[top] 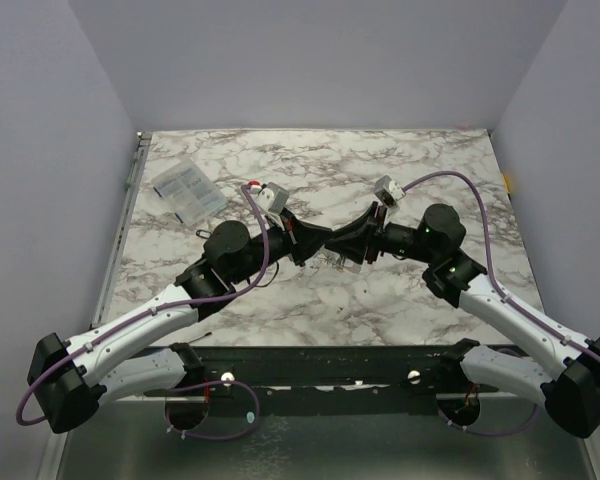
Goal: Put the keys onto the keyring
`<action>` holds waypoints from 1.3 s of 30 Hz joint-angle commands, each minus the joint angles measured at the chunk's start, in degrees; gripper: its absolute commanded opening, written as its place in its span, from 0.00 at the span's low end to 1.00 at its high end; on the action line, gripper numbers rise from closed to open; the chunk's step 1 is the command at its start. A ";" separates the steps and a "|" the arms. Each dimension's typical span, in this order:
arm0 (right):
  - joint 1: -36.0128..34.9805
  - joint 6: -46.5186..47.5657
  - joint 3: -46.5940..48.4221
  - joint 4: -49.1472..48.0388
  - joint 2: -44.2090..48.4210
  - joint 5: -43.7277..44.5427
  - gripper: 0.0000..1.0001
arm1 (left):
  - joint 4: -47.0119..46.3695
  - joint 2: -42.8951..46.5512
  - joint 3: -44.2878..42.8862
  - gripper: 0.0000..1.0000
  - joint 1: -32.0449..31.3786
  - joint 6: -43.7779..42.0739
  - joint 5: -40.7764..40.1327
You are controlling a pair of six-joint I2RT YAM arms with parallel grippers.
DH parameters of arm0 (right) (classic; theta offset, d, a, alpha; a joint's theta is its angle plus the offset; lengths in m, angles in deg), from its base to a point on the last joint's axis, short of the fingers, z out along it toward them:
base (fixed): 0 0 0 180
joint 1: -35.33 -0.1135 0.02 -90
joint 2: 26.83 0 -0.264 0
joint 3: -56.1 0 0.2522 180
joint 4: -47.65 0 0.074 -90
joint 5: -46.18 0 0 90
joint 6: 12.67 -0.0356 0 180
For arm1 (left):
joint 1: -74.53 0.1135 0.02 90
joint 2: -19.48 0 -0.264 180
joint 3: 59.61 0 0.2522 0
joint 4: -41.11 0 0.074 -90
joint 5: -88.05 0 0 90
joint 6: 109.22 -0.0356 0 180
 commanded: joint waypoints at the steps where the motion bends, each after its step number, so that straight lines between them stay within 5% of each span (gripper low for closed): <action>1: 0.05 0.00 1.19 -1.71 -0.88 2.71 0.25 | -4.51 1.30 0.24 0.00 -0.29 1.12 3.19; 4: 0.08 0.48 1.38 -0.66 -1.32 3.12 0.09 | -4.62 1.44 0.39 0.00 -0.29 1.20 3.42; 8: 0.05 1.16 1.25 0.05 -1.33 3.59 0.01 | -5.09 1.70 0.88 0.00 -0.28 1.48 3.88; 19: 0.10 6.19 1.91 3.91 0.07 4.97 0.01 | -6.26 2.67 1.88 0.00 -0.31 2.31 5.48; 26: 0.07 6.54 4.13 5.75 -1.23 5.01 0.25 | -7.84 2.41 2.61 0.00 -0.28 3.46 7.20; 33: 0.08 6.17 4.68 5.60 -2.07 3.69 0.26 | -8.30 2.26 2.82 0.00 -0.36 3.76 7.61; 39: 0.07 6.48 4.88 5.60 -1.84 0.31 0.39 | -8.66 1.50 2.98 0.00 -0.40 3.99 8.43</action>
